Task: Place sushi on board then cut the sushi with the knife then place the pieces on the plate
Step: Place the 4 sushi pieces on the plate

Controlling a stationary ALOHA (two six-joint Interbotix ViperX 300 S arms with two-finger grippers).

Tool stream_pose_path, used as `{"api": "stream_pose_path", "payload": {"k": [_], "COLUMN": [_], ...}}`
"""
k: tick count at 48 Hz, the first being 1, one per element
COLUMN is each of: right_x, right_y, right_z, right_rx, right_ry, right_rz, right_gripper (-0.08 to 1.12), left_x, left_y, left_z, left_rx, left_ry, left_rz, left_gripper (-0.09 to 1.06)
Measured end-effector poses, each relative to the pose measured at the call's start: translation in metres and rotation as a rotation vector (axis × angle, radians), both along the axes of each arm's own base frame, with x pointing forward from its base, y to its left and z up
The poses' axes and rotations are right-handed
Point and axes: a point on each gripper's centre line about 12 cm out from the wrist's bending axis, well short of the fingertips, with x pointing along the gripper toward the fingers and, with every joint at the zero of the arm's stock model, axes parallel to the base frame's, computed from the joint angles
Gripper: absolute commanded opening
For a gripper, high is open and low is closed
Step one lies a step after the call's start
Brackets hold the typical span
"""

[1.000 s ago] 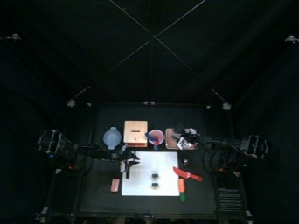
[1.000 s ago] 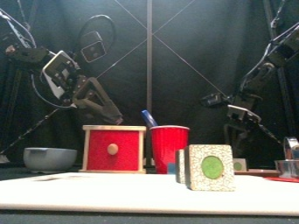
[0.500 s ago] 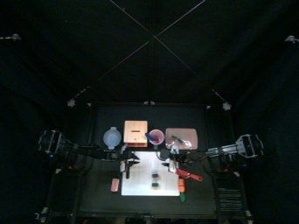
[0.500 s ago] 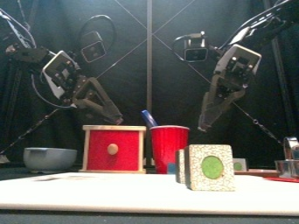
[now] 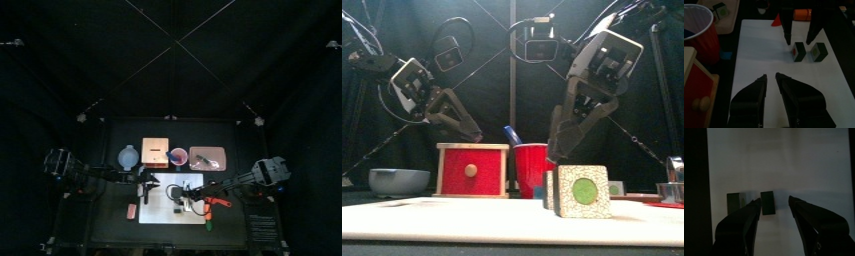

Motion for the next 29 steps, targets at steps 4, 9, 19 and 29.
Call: {"api": "stream_pose_path", "payload": {"k": [4, 9, 19, 29], "right_x": [0.001, 0.002, 0.005, 0.005], "right_y": [0.002, 0.002, 0.002, 0.002], "right_z": [-0.005, -0.011, -0.029, -0.033], "right_rx": [0.017, 0.021, 0.01, 0.007], "right_ry": [0.014, 0.029, 0.073, 0.083], "right_rz": [-0.014, -0.019, -0.02, -0.019], "right_gripper": [0.83, 0.83, 0.78, 0.62], "left_x": [0.0, 0.0, 0.0, 0.0], "left_y": [0.0, 0.0, 0.001, 0.001], "left_z": [0.0, 0.0, 0.0, 0.0], "left_rx": [0.001, 0.0, 0.0, -0.001], "left_ry": [-0.002, -0.002, -0.002, 0.0], "left_rz": [-0.001, 0.0, 0.002, 0.003], "left_gripper": [0.65, 0.65, 0.65, 0.65]}}
